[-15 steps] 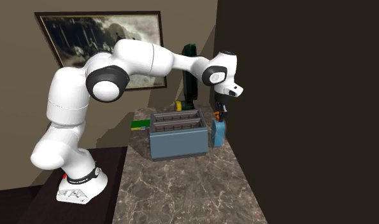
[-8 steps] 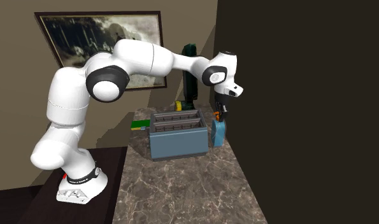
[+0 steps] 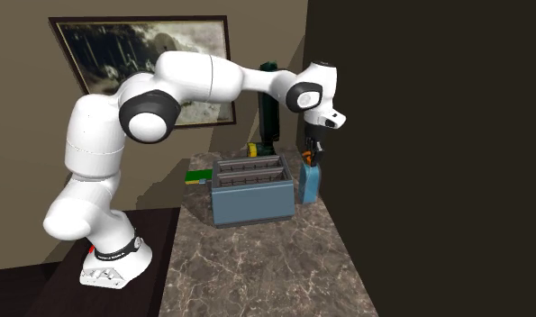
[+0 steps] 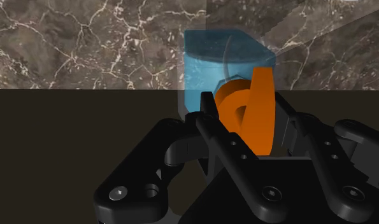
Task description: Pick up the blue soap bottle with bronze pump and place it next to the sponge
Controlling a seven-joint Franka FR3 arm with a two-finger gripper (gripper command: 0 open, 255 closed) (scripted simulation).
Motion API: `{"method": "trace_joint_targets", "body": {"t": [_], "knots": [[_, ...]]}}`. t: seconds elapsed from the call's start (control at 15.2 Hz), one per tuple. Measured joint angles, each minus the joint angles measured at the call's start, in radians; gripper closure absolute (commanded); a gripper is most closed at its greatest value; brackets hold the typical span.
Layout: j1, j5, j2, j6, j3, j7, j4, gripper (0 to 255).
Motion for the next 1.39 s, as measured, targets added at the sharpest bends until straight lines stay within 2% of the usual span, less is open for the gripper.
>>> {"method": "trace_joint_targets", "body": {"t": [0.73, 0.99, 1.39], "knots": [[0.011, 0.002, 0.003, -0.149, 0.003, -0.004, 0.152, 255], [0.033, 0.011, -0.070, -0.164, 0.019, 0.036, 0.094, 255], [0.075, 0.035, -0.215, -0.165, 0.055, 0.122, -0.049, 255]]}}
